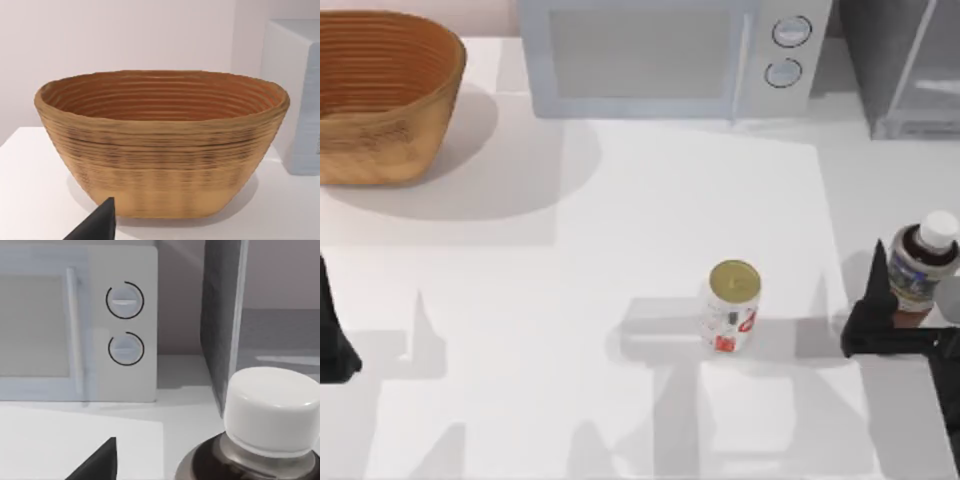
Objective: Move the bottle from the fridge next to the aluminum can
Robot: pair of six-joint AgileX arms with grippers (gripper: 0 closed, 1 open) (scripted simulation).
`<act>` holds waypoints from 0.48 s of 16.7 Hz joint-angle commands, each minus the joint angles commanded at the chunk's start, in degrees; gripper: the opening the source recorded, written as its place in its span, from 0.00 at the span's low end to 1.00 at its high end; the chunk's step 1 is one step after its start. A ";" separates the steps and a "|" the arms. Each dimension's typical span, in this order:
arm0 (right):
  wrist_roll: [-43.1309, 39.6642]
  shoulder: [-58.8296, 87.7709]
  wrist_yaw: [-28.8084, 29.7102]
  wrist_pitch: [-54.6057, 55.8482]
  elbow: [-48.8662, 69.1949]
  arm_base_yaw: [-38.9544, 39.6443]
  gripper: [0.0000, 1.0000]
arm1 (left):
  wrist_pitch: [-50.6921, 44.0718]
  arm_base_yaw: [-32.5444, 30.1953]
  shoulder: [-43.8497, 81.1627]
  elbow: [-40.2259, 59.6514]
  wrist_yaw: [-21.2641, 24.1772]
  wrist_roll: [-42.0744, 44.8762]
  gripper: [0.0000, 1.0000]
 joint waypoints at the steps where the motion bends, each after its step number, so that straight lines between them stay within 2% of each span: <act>1: -0.15 -0.59 -0.35 0.08 0.04 -0.28 1.00 | 0.00 0.00 0.00 0.00 0.00 0.00 1.00; 5: -1.79 -9.01 -5.47 -2.70 0.47 -3.77 1.00 | 0.00 0.00 0.00 0.00 0.00 0.00 1.00; 8: -3.18 -21.38 -12.25 -10.79 0.69 -8.19 1.00 | 0.00 0.00 0.00 0.00 0.00 0.00 1.00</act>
